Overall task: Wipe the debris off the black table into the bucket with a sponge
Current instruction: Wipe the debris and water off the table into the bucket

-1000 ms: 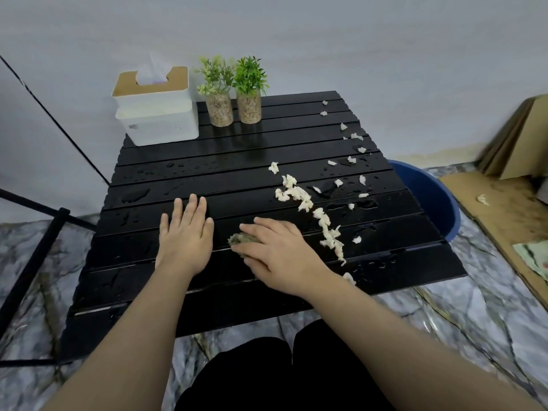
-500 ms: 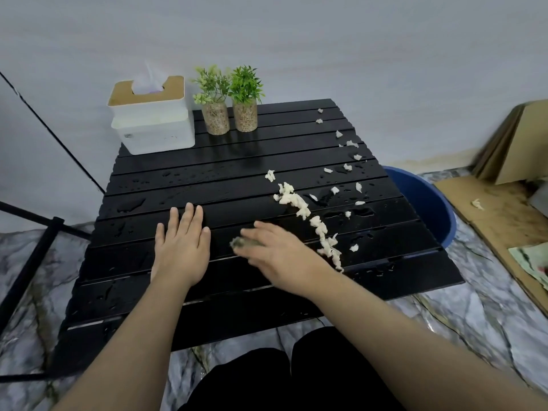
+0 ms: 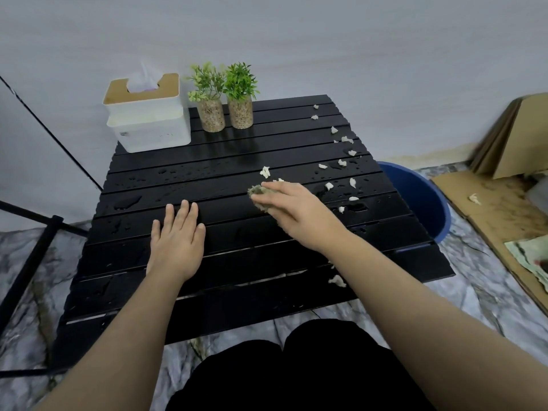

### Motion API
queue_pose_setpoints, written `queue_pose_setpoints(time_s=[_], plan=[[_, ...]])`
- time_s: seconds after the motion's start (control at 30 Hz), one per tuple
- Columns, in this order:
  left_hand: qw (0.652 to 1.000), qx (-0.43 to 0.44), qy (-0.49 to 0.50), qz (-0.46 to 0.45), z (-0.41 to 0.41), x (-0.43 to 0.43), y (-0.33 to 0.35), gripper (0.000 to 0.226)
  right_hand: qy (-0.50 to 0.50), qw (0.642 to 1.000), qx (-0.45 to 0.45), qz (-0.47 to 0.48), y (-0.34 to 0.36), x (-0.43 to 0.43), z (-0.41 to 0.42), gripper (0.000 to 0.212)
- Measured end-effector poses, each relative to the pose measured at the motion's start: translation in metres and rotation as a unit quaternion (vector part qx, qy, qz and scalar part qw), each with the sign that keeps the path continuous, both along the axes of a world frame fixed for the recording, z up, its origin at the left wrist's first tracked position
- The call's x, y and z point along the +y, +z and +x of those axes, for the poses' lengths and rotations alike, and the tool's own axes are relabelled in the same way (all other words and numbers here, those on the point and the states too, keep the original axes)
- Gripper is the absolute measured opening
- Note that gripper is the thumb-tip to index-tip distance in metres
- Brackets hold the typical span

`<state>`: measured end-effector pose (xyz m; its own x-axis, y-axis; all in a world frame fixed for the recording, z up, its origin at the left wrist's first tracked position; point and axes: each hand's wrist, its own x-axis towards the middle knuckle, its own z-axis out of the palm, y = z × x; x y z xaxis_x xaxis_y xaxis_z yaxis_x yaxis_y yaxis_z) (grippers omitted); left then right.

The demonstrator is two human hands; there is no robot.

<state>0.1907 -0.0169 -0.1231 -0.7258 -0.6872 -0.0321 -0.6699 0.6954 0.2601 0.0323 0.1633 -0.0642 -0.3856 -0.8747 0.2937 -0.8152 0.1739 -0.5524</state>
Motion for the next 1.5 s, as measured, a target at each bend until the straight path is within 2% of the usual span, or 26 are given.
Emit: queue_pose_setpoints(time_s=[0.13, 0.23, 0.37, 0.47, 0.6, 0.7, 0.77, 0.83, 0.97, 1.07, 1.17, 1.23, 1.33, 1.43, 1.5], plan=[[0.999, 0.036, 0.004, -0.002, -0.007, 0.021, 0.005, 0.053, 0.091, 0.994, 0.061, 0.026, 0.01, 0.074, 0.007, 0.034], [0.996, 0.069, -0.043, 0.031, -0.035, 0.061, 0.006, 0.052, 0.175, 0.975, 0.116, 0.07, -0.011, 0.115, 0.022, 0.037], [0.997, 0.045, -0.064, 0.014, -0.061, 0.084, 0.002, 0.052, 0.224, 0.96, 0.148, 0.084, -0.039, 0.134, 0.02, 0.043], [0.998, 0.02, -0.061, -0.014, -0.063, 0.082, -0.004, 0.053, 0.208, 0.966, 0.145, 0.053, -0.046, 0.118, -0.006, 0.041], [0.998, 0.01, -0.057, -0.018, -0.064, 0.082, -0.006, 0.053, 0.135, 0.979, 0.149, 0.045, -0.035, 0.077, -0.054, 0.032], [0.998, 0.007, -0.057, -0.016, -0.064, 0.082, -0.006, 0.054, 0.096, 0.988, 0.113, 0.043, -0.024, 0.066, -0.068, 0.029], [0.998, 0.01, -0.059, -0.017, -0.063, 0.082, -0.007, 0.054, 0.106, 0.988, 0.11, 0.017, -0.019, 0.074, -0.063, 0.03], [0.998, 0.014, -0.059, -0.017, -0.063, 0.081, -0.008, 0.054, 0.157, 0.981, 0.115, 0.002, -0.023, 0.094, -0.047, 0.035], [0.998, 0.019, -0.06, -0.017, -0.064, 0.08, -0.01, 0.054, 0.249, 0.957, 0.141, 0.05, -0.045, 0.129, -0.017, 0.043], [0.998, 0.021, -0.058, -0.019, -0.064, 0.08, -0.01, 0.054, 0.23, 0.962, 0.139, 0.048, -0.043, 0.106, -0.031, 0.035], [0.998, 0.026, -0.059, -0.015, -0.064, 0.08, -0.009, 0.054, 0.165, 0.975, 0.139, 0.057, -0.032, 0.067, -0.056, 0.029], [0.998, 0.026, -0.061, -0.006, -0.063, 0.079, -0.008, 0.053, 0.121, 0.984, 0.117, 0.062, -0.027, 0.052, -0.066, 0.028], [0.997, 0.042, -0.061, -0.02, -0.062, 0.071, -0.005, 0.052, 0.086, 0.995, 0.056, 0.01, -0.018, 0.053, -0.066, 0.029], [0.997, 0.061, -0.035, -0.04, -0.069, 0.041, 0.001, 0.05, 0.125, 0.991, 0.031, -0.023, -0.017, 0.06, -0.043, 0.028], [0.998, 0.053, -0.016, -0.029, -0.076, 0.014, 0.003, 0.05, 0.174, 0.982, 0.066, -0.015, -0.028, 0.062, -0.022, 0.027]])
